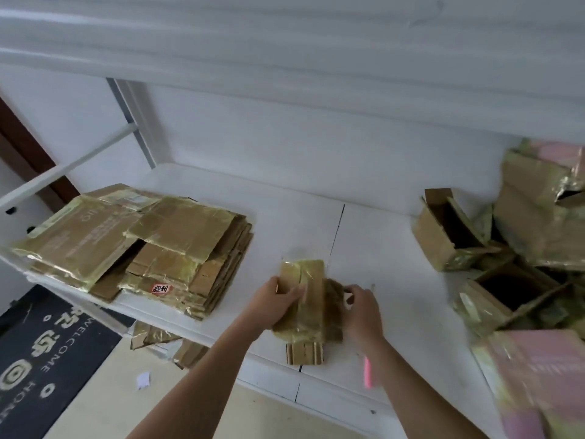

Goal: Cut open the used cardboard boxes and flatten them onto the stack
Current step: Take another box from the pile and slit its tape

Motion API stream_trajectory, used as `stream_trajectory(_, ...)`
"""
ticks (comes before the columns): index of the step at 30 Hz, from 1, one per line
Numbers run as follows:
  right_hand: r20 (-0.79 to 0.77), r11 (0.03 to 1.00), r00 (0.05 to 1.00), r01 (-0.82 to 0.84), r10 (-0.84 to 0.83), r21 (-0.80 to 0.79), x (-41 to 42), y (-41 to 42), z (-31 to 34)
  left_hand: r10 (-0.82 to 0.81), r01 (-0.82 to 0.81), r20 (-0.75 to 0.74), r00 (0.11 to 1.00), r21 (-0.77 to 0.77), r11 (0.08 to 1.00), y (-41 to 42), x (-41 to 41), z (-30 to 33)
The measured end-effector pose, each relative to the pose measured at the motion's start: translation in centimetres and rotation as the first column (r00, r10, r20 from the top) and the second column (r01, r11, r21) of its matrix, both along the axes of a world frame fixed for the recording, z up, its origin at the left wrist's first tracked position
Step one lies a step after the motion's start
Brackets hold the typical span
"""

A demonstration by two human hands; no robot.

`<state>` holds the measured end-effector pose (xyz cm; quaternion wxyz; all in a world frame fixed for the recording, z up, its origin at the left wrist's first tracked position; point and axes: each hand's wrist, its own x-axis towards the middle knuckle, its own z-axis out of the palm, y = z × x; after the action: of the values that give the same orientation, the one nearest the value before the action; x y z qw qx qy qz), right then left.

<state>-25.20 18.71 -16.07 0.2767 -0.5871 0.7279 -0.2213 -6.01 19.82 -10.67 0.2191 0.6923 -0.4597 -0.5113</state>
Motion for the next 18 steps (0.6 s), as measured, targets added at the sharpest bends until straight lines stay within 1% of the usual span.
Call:
stream_trajectory(1, -0.121, 1.0, 0.993, 0.011, -0.013, -0.019, -0.9, 0.1, 0.0, -0.023, 0.023, 0.02, 1.0, 0.0, 1.0, -0.2, -0.6, -0.2)
stream_trajectory(3, -0.333, 1.0, 0.943, 0.006, -0.002, 0.013, -2.8, 0.6, 0.0, -0.075, 0.08, 0.127, 0.989, -0.031, 0.996, -0.5, -1.6, -0.7)
stream_trajectory(4, -0.391, 0.998, 0.919, -0.018, 0.038, 0.053, -3.7, 1.1, 0.0, -0.076, 0.087, 0.175, 0.982, -0.052, 0.995, -0.6, -2.1, -0.9)
stream_trajectory(6, -0.486, 0.979, 0.852, -0.144, 0.196, 0.142, -5.2, 2.3, -0.2, -0.054, 0.074, 0.22, 0.974, -0.083, 0.994, -0.8, -2.6, -1.3)
stream_trajectory(8, -0.614, 0.919, 0.686, -0.329, 0.39, 0.217, -6.5, 3.4, -0.6, -0.053, 0.071, 0.219, 0.974, -0.076, 0.995, -1.1, -2.8, -1.2)
stream_trajectory(9, -0.653, 0.888, 0.613, -0.398, 0.445, 0.232, -7.1, 3.6, -0.8, -0.056, 0.068, 0.199, 0.978, -0.053, 0.996, -1.1, -2.9, -1.2)
stream_trajectory(10, -0.673, 0.867, 0.57, -0.44, 0.471, 0.234, -7.6, 3.8, -1.0, -0.053, 0.056, 0.164, 0.985, -0.016, 0.998, -0.9, -3.0, -1.2)
stream_trajectory(11, -0.677, 0.855, 0.555, -0.466, 0.484, 0.229, -7.8, 3.9, -1.1, -0.037, 0.033, 0.118, 0.992, 0.03, 0.999, -0.7, -3.2, -1.3)
stream_trajectory(13, -0.659, 0.839, 0.565, -0.508, 0.497, 0.197, -8.0, 3.8, -1.0, 0.018, -0.024, 0.057, 0.998, 0.099, 0.995, 0.2, -3.7, -1.7)
stream_trajectory(16, -0.654, 0.812, 0.566, -0.569, 0.502, 0.131, -8.5, 3.3, -0.4, 0.087, -0.09, 0.05, 0.995, 0.07, 0.993, 0.9, -4.1, -2.1)
stream_trajectory(18, -0.648, 0.816, 0.579, -0.566, 0.494, 0.117, -9.7, 2.7, -0.1, 0.108, -0.109, 0.016, 0.994, 0.069, 0.992, 1.0, -4.3, -1.7)
